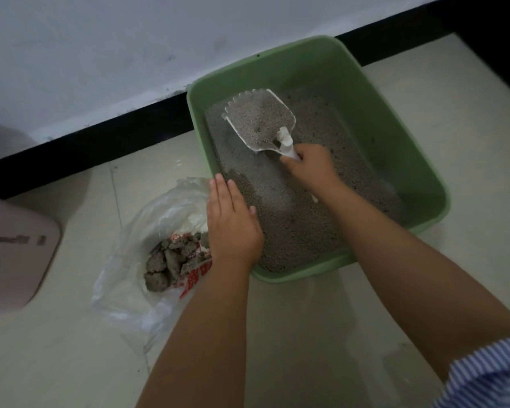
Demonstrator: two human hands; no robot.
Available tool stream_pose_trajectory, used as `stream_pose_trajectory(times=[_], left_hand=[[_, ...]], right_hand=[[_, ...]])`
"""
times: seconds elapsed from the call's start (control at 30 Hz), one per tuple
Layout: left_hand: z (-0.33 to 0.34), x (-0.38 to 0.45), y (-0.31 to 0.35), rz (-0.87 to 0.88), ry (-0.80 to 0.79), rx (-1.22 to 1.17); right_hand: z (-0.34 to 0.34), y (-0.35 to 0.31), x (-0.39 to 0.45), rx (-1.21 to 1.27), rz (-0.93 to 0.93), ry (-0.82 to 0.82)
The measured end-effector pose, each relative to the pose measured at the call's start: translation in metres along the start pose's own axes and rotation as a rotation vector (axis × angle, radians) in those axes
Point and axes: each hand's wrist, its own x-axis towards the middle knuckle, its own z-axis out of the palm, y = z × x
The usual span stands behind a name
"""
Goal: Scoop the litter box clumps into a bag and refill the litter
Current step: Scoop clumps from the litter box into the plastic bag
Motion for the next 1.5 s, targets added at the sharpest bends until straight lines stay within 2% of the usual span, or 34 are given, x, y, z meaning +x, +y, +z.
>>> stream_pose_trajectory(times=[0.3, 0.47, 0.57, 0.83, 0.93, 1.03, 1.17, 1.5], left_hand=[[-0.003, 0.000, 0.001, -0.002, -0.022, 0.001], [-0.003, 0.000, 0.002, -0.003, -0.022, -0.006], [-0.003, 0.000, 0.002, -0.003, -0.014, -0.005], [-0.002, -0.001, 0.002, 0.013, 0.008, -0.026], [-0.002, -0.001, 0.002, 0.013, 0.015, -0.027], [-0.001, 0.000, 0.002, 0.002, 0.007, 0.003], [0.001, 0.000, 0.004, -0.077, 0.043, 0.028], [0.006, 0.003, 0.005, -0.126, 0.062, -0.081]], right_hand=[[-0.017, 0.002, -0.009, 0.033, 0.038, -0.010], [-0.013, 0.003, -0.015, -0.024, 0.062, -0.081], [-0.016, 0.004, -0.018, 0.027, 0.088, -0.031], [-0.042, 0.020, -0.019, -0.058, 0.123, 0.005], [-0.062, 0.026, -0.020, -0.090, 0.185, -0.067], [-0.092, 0.021, -0.024, -0.284, 0.285, -0.207], [-0.115, 0.014, -0.025, -0.468, 0.347, -0.285], [-0.051, 0.029, 0.004, -0.442, 0.292, -0.243]])
